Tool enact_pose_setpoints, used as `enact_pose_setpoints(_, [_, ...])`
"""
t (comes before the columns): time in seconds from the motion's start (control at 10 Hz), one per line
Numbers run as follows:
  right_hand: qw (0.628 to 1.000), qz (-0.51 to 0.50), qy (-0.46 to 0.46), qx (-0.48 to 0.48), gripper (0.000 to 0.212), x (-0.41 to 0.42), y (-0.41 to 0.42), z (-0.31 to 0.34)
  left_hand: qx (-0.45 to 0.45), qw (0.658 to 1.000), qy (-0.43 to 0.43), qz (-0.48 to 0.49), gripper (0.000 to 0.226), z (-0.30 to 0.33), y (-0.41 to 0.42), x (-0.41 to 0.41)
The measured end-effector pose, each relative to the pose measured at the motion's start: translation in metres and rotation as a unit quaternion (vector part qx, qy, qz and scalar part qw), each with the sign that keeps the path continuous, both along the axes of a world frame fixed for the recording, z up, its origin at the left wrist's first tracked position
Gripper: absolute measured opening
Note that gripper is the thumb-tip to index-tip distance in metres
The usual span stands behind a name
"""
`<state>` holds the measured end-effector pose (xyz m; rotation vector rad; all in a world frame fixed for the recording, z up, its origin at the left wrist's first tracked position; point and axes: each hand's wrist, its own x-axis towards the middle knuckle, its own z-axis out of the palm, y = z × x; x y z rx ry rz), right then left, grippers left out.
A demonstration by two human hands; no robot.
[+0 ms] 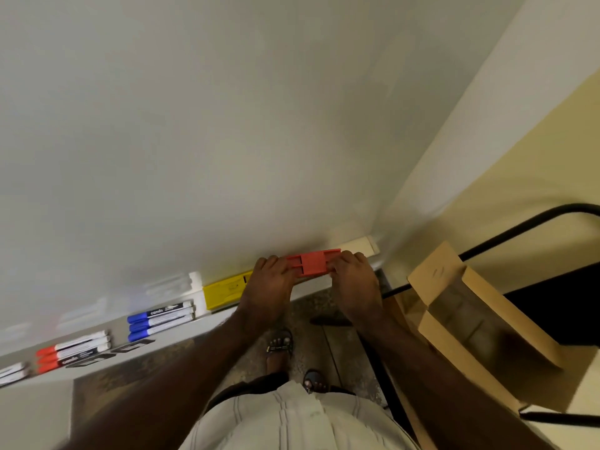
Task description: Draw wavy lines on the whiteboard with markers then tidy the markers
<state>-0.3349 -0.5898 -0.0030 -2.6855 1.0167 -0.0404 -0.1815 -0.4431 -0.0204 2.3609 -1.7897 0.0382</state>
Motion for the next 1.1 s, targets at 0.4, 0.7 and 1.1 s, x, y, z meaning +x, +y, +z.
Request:
enact_pose_setpoints(0.4, [0.996, 0.051, 0.067, -0.007, 0.019, 0.046, -0.019, -0.014, 0.089, 0.996, 0.014, 0.015, 0.022, -0.024, -0.006, 0.030])
enact_pose_setpoints(0.7, [0.994, 0.082, 0.077, -0.006, 0.022, 0.044, -0.022, -0.013, 0.086, 0.996, 0.019, 0.036, 0.026, -0.015, 0.000, 0.022])
enact_pose_setpoints(1.1, [0.993, 0.111, -0.029, -0.009, 0.046, 0.017, 0.030, -0.002, -0.052, 0.989, 0.029, 0.135, 0.037, -0.002, 0.049, -0.026])
